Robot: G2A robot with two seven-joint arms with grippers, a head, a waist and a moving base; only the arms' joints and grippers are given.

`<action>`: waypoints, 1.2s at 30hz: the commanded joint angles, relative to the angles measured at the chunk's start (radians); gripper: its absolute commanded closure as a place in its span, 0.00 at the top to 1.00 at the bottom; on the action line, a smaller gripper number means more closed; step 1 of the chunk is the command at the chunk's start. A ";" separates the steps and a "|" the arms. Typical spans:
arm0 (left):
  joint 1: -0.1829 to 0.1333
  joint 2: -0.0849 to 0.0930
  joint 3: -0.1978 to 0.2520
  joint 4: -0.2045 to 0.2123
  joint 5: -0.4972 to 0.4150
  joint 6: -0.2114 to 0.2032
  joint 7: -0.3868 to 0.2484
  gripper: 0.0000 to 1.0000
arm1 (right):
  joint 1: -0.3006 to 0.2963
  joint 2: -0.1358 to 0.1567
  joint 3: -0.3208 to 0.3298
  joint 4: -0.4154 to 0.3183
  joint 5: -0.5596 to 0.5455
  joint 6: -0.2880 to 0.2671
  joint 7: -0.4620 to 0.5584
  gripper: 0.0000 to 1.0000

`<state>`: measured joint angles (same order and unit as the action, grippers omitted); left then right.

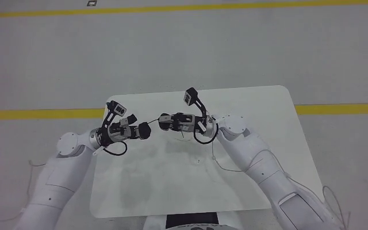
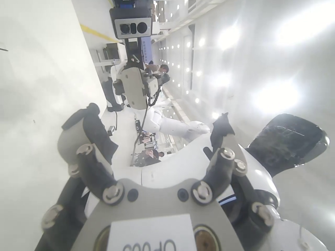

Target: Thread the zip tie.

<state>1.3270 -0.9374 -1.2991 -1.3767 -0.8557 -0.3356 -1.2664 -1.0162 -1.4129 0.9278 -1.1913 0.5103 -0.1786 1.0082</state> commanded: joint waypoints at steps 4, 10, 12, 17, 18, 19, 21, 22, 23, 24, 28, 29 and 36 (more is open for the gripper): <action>0.011 -0.002 0.005 -0.024 0.010 0.007 0.034 1.00 | 0.001 -0.003 -0.007 -0.002 0.008 -0.007 -0.005 0.00; 0.015 -0.003 0.004 -0.031 0.012 0.005 0.040 0.90 | 0.005 -0.005 -0.019 -0.002 0.006 -0.008 -0.004 0.00; 0.017 -0.003 0.004 -0.033 0.014 0.005 0.041 0.62 | 0.008 -0.005 -0.020 0.000 -0.007 -0.006 -0.008 0.00; 0.021 -0.003 0.004 -0.036 0.018 0.007 0.044 0.42 | 0.010 -0.002 -0.021 -0.005 -0.030 0.007 -0.008 0.00; 0.022 -0.003 0.003 -0.036 0.020 0.008 0.046 0.41 | 0.010 -0.002 -0.021 -0.007 -0.035 0.009 -0.008 0.00; 0.023 -0.004 0.003 -0.038 0.022 0.010 0.048 0.41 | 0.010 0.000 -0.022 -0.009 -0.044 0.014 -0.010 0.00; 0.025 -0.003 0.003 -0.039 0.027 0.013 0.051 0.41 | 0.008 0.001 -0.021 -0.013 -0.051 0.018 -0.011 0.00; 0.026 -0.003 0.002 -0.040 0.032 0.015 0.053 0.40 | 0.008 0.002 -0.021 -0.015 -0.055 0.021 -0.012 0.00; 0.026 -0.003 0.002 -0.041 0.034 0.017 0.055 0.39 | 0.008 0.003 -0.020 -0.017 -0.065 0.025 -0.013 0.00; 0.028 -0.003 0.002 -0.042 0.036 0.019 0.056 0.38 | 0.008 0.004 -0.020 -0.020 -0.070 0.028 -0.014 0.00; 0.031 -0.002 0.001 -0.044 0.047 0.022 0.059 0.30 | 0.005 0.008 -0.018 -0.030 -0.086 0.038 -0.012 0.00; 0.032 -0.002 0.001 -0.044 0.050 0.022 0.059 0.29 | 0.004 0.009 -0.016 -0.033 -0.089 0.040 -0.013 0.00; 0.039 -0.002 -0.003 -0.051 0.050 0.019 0.062 0.23 | -0.006 0.014 -0.009 -0.050 -0.098 0.049 -0.020 0.00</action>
<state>1.3651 -0.9397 -1.3014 -1.4268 -0.8055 -0.3162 -1.2045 -1.0212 -1.3993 0.9180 -1.2393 0.4134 -0.1312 0.9883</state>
